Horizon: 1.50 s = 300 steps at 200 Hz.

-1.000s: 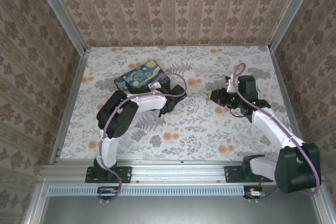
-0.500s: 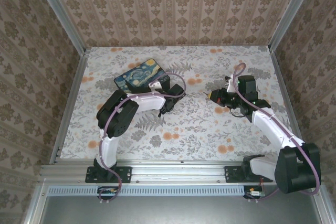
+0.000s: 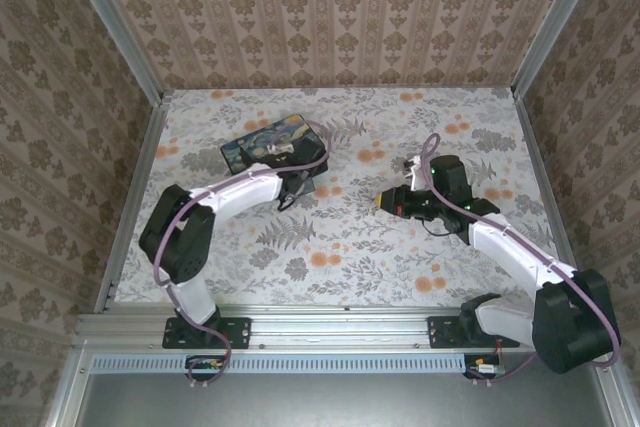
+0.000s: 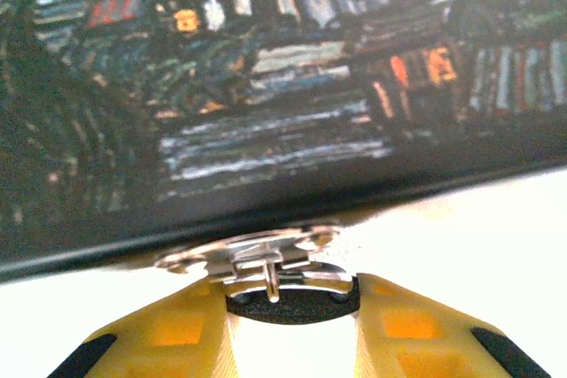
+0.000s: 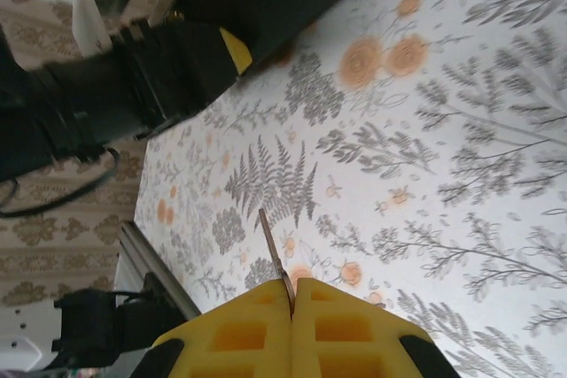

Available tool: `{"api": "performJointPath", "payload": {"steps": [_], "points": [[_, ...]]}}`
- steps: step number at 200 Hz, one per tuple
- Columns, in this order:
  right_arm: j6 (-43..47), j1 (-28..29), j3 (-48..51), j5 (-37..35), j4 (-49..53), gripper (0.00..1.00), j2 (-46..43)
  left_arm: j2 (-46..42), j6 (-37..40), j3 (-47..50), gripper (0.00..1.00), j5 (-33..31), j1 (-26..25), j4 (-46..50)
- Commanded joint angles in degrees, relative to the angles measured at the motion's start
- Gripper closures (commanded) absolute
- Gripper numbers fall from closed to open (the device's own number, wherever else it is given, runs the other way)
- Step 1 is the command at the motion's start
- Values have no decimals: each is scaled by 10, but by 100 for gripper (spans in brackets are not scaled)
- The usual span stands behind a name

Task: Unlock the padlock with the key

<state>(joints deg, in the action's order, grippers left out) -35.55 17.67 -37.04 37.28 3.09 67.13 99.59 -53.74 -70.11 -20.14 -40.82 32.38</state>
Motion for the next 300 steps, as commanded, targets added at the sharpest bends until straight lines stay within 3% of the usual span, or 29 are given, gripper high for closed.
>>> {"api": "performJointPath", "payload": {"steps": [1, 87, 175, 247, 300], "points": [[-43, 32, 14, -28, -66, 100, 9, -37, 6, -13, 80, 116, 22, 46], [-104, 173, -18, -131, -175, 100, 68, -90, -51, -116, 81, 270, 67, 209], [-16, 198, -65, -72, -248, 100, 121, -111, -153, -118, 82, 420, 90, 171], [-20, 184, -65, -78, -290, 100, 168, -142, -159, -98, 84, 443, 114, 163], [-38, 157, -69, -82, -290, 100, 201, -130, -110, -97, 79, 404, 133, 184]]}}
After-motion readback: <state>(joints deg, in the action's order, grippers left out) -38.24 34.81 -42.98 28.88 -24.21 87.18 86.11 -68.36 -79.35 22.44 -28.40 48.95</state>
